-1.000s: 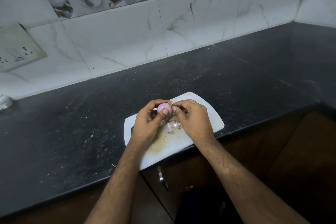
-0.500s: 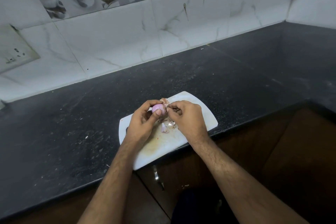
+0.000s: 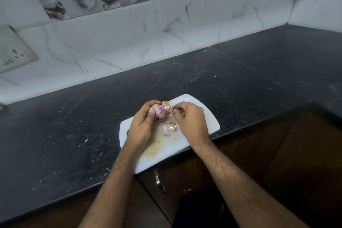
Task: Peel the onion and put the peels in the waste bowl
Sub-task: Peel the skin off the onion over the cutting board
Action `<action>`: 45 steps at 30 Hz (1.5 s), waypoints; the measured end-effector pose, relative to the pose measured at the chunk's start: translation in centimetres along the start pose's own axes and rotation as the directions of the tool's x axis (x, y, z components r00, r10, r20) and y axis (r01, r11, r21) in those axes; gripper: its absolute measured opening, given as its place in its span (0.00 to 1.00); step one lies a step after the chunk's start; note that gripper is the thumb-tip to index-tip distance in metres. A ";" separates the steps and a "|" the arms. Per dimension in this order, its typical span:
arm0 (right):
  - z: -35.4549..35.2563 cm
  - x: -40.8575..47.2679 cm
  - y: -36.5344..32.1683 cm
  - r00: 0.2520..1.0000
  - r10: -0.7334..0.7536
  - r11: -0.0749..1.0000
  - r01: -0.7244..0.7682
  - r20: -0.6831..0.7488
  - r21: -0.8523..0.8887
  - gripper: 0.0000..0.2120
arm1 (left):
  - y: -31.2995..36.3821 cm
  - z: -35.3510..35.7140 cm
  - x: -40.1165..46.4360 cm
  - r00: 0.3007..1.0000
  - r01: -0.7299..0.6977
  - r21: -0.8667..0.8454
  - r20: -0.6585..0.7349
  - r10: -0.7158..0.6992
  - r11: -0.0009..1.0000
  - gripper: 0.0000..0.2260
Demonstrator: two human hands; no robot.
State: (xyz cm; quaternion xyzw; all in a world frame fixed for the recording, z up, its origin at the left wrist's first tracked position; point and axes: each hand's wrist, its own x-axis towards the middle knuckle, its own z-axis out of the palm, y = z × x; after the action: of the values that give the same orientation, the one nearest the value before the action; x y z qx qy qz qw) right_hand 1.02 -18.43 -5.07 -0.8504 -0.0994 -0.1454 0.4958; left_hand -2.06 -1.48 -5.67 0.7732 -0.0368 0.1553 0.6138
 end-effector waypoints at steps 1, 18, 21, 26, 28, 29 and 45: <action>0.0 0.1 0.0 1.000 -0.023 0.999 0.023 0.005 -0.027 0.09 | 0.0 0.0 0.0 1.000 -0.004 0.009 -0.001 0.004 1.000 0.13; 0.1 -0.9 -0.3 0.974 -0.223 0.975 0.223 0.027 0.004 0.11 | -0.4 0.1 0.0 0.999 -0.052 0.054 0.016 0.051 0.997 0.13; 0.2 -1.0 -0.3 0.975 -0.223 0.974 0.223 0.026 -0.027 0.11 | -0.3 0.1 0.0 0.998 -0.058 0.079 0.015 0.057 0.995 0.13; 0.3 -1.1 -0.2 0.972 -0.234 0.971 0.234 0.006 -0.046 0.11 | -0.6 0.1 0.2 0.998 -0.054 0.094 0.026 0.052 0.994 0.14; 0.3 -1.0 -0.2 0.974 -0.226 0.974 0.226 0.001 -0.026 0.10 | -0.7 0.0 0.2 0.998 -0.062 0.106 0.032 0.059 0.992 0.15; 0.2 -1.0 -0.2 0.975 -0.224 0.974 0.224 0.002 -0.020 0.10 | -0.7 0.0 0.2 0.998 -0.065 0.108 0.031 0.062 0.992 0.15; 0.2 -0.9 -0.2 0.977 -0.214 0.977 0.214 0.017 0.009 0.07 | -0.9 -0.1 0.2 0.994 -0.112 0.168 0.024 0.109 0.979 0.16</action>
State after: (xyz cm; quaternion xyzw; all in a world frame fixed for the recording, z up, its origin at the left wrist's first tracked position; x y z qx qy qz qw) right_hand 0.13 -18.18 -5.29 -0.8343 -0.1952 -0.1899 0.4794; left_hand -1.71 -1.13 -6.40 0.8203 -0.0710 0.1860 0.5361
